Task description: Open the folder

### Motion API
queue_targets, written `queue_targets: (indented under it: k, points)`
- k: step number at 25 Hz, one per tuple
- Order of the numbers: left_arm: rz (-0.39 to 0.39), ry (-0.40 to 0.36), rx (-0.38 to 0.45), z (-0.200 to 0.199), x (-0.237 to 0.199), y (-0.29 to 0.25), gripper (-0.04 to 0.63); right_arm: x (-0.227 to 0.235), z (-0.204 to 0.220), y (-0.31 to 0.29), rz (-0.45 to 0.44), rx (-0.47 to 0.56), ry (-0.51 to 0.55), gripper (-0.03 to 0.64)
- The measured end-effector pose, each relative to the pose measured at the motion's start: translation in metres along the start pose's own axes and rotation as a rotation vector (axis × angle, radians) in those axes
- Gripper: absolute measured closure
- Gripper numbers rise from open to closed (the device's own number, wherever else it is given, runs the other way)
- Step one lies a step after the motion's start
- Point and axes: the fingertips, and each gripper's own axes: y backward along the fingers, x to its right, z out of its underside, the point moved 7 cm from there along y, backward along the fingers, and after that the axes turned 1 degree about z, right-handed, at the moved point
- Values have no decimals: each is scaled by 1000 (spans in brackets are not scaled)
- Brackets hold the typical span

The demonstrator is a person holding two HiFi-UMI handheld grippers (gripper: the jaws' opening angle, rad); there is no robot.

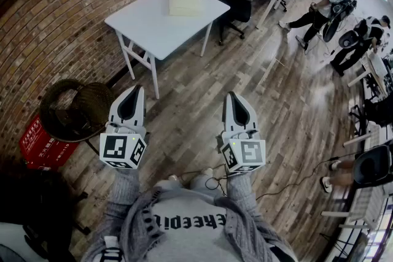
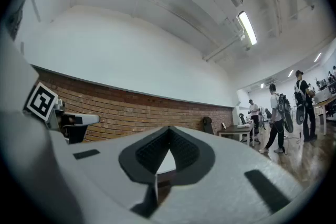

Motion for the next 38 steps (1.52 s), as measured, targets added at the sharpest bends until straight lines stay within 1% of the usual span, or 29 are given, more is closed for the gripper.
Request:
queue_targets:
  k: [14, 19, 25, 29, 34, 38]
  points:
    - [17, 8, 18, -2, -5, -4, 584, -5, -8, -5, -2, 10, 23, 614]
    - [30, 13, 20, -1, -10, -5, 584, -4, -5, -2, 38, 25, 11, 612]
    - [36, 23, 19, 7, -14, -18, 583, 5, -4, -13, 51, 27, 17, 612]
    - [24, 32, 13, 14, -24, -36, 583, 14, 6, -35, 52, 30, 9, 612]
    - [4, 30, 20, 23, -36, -74, 584, 29, 13, -78, 20, 32, 16, 612]
    - [-20, 17, 26, 26, -46, -114, 584, 48, 17, -124, -13, 43, 11, 612]
